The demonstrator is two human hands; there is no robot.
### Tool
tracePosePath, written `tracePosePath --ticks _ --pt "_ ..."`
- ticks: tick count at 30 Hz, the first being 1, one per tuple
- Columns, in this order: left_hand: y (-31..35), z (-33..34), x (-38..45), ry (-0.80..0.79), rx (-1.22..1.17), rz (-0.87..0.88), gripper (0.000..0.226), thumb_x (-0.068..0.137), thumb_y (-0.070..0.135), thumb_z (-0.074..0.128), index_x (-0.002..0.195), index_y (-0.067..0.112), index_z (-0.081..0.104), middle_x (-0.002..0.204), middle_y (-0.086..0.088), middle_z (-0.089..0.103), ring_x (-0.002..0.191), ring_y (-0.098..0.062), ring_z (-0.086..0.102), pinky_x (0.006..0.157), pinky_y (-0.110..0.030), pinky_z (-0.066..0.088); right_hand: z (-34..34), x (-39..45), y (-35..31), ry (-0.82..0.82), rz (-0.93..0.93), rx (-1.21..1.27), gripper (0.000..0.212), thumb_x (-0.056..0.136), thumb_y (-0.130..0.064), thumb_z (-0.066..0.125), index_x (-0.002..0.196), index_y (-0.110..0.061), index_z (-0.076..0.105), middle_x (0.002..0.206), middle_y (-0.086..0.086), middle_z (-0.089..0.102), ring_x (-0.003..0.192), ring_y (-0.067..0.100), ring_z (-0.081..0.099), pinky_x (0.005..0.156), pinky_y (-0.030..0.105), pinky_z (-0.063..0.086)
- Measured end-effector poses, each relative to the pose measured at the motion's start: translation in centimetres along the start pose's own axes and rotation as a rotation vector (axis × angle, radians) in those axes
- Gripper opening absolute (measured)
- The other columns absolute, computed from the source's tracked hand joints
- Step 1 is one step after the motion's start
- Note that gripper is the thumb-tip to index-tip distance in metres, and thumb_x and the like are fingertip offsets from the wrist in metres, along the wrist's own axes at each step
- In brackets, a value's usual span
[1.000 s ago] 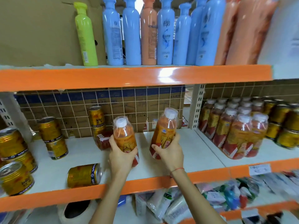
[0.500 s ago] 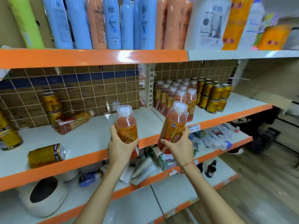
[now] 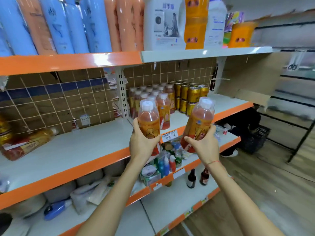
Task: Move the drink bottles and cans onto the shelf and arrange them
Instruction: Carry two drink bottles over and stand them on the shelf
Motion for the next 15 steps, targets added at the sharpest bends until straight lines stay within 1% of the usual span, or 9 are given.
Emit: tracePosePath --ticks 1,2,3,4,8,9,11,13,15 --pt "0.5 1.8 0.4 0.006 -0.001 -0.003 0.088 0.071 0.033 0.081 0.137 0.028 0.023 0.123 -0.006 0.058 0.108 -0.027 0.058 0.089 -0.038 0.049 -1.6 0.7 -1.6 0.056 -0.062 -0.045 0.078 0.067 -0.042 0.081 0.114 0.006 0.042 0.093 0.021 0.065 0.076 0.039 0.060 0.068 0.047 0.053" --pt "0.9 3.5 0.8 0.018 -0.004 -0.009 0.089 0.071 0.033 0.081 0.137 0.028 0.022 0.122 -0.007 0.058 0.108 -0.027 0.058 0.088 -0.038 0.050 -2.7 2.7 -2.2 0.093 -0.154 -0.046 0.074 0.070 -0.036 0.080 0.120 -0.003 0.036 0.093 0.013 0.063 0.078 0.032 0.059 0.069 0.042 0.052" --pt "1.5 5.2 1.2 0.032 -0.008 -0.018 0.090 0.071 0.034 0.081 0.138 0.028 0.022 0.122 -0.007 0.058 0.107 -0.027 0.059 0.088 -0.037 0.050 -3.7 3.8 -2.4 0.096 -0.191 -0.079 0.075 0.071 -0.035 0.080 0.122 -0.010 0.032 0.094 0.009 0.063 0.080 0.030 0.060 0.070 0.040 0.052" --pt "2.0 6.9 1.6 0.046 -0.010 -0.028 0.091 0.071 0.035 0.081 0.139 0.028 0.021 0.122 -0.007 0.058 0.107 -0.027 0.058 0.088 -0.037 0.049 -4.4 5.6 -2.5 0.089 -0.246 -0.082 0.075 0.070 -0.037 0.079 0.122 -0.013 0.031 0.096 0.009 0.063 0.083 0.030 0.061 0.070 0.041 0.052" --pt "4.1 12.7 3.0 0.117 -0.016 -0.048 0.093 0.070 0.031 0.082 0.140 0.025 0.021 0.125 -0.007 0.056 0.110 -0.026 0.056 0.085 -0.030 0.044 -6.3 11.3 -0.4 -0.006 -0.283 -0.140 0.077 0.065 -0.042 0.080 0.118 -0.016 0.031 0.093 0.011 0.065 0.083 0.032 0.063 0.070 0.046 0.054" --pt "4.7 13.8 3.3 0.134 -0.009 -0.049 0.092 0.070 0.029 0.082 0.140 0.024 0.022 0.126 -0.006 0.055 0.110 -0.025 0.055 0.085 -0.028 0.042 -6.8 12.1 -0.8 -0.020 -0.273 -0.158 0.078 0.064 -0.042 0.081 0.118 -0.016 0.032 0.093 0.011 0.065 0.083 0.032 0.063 0.070 0.046 0.054" --pt "5.6 15.8 4.1 0.177 0.006 -0.063 0.093 0.070 0.027 0.083 0.142 0.022 0.023 0.128 -0.005 0.053 0.114 -0.023 0.053 0.087 -0.026 0.040 -7.1 14.6 -0.3 -0.056 -0.309 -0.179 0.081 0.064 -0.040 0.082 0.122 -0.015 0.032 0.095 0.011 0.065 0.084 0.032 0.064 0.071 0.044 0.054" --pt "5.8 17.2 5.0 0.215 0.022 -0.085 0.096 0.069 0.029 0.083 0.142 0.023 0.022 0.131 -0.006 0.052 0.117 -0.024 0.052 0.094 -0.031 0.043 -7.2 16.7 -0.4 -0.100 -0.325 -0.149 0.081 0.064 -0.038 0.082 0.123 -0.014 0.032 0.097 0.012 0.066 0.085 0.032 0.064 0.071 0.041 0.054" --pt "5.7 18.2 5.8 0.241 0.054 -0.119 0.097 0.067 0.033 0.084 0.140 0.026 0.020 0.128 -0.007 0.053 0.115 -0.026 0.054 0.096 -0.041 0.047 -7.0 18.1 -0.7 -0.137 -0.324 -0.156 0.077 0.065 -0.037 0.082 0.119 -0.013 0.034 0.098 0.014 0.066 0.086 0.034 0.064 0.072 0.042 0.054"
Point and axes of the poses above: each hand's wrist, its own x-axis towards the middle knuckle, its own z-axis out of the palm, y = z × x, the point moved 1 cm from there along x, towards the middle knuckle
